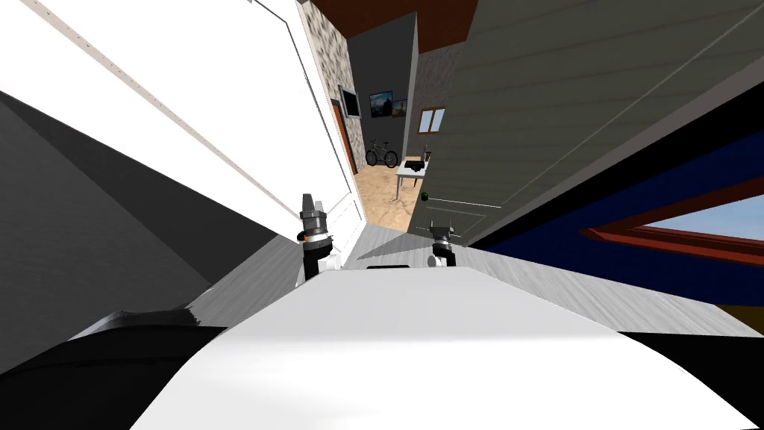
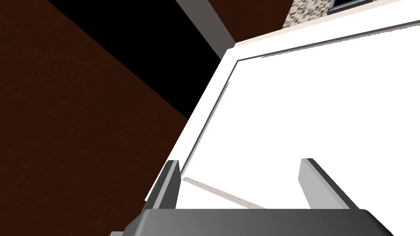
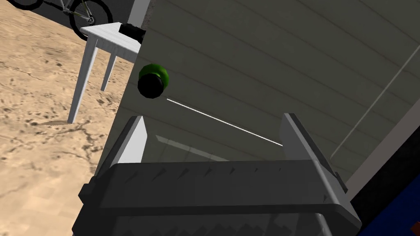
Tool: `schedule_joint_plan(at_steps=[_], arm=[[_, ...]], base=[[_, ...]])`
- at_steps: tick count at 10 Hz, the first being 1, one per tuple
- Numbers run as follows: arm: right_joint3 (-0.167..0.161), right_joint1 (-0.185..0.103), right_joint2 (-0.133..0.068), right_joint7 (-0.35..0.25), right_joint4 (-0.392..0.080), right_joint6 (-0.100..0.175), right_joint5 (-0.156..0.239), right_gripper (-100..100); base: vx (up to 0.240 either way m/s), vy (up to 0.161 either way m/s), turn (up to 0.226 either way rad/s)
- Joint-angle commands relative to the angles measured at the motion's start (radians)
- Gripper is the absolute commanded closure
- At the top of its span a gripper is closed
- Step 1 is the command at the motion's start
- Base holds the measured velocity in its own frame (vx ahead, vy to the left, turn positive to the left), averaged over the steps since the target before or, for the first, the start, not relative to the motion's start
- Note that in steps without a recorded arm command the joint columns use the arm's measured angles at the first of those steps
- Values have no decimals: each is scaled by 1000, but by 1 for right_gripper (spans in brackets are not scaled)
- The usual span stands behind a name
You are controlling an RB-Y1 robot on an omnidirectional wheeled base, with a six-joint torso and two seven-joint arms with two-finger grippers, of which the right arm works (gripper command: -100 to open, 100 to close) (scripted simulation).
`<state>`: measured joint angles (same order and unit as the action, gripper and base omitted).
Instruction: Pull the door open
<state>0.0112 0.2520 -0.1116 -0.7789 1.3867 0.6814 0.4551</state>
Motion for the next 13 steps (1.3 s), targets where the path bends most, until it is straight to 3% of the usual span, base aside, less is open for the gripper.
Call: schedule_joint_plan(at_steps=[1, 13], arm=[[0, -19, 1, -32, -44, 12, 22, -100], [-3, -96, -5, -240, -293, 89, 161, -100]], base=[[92, -25, 133], [91, -37, 94]])
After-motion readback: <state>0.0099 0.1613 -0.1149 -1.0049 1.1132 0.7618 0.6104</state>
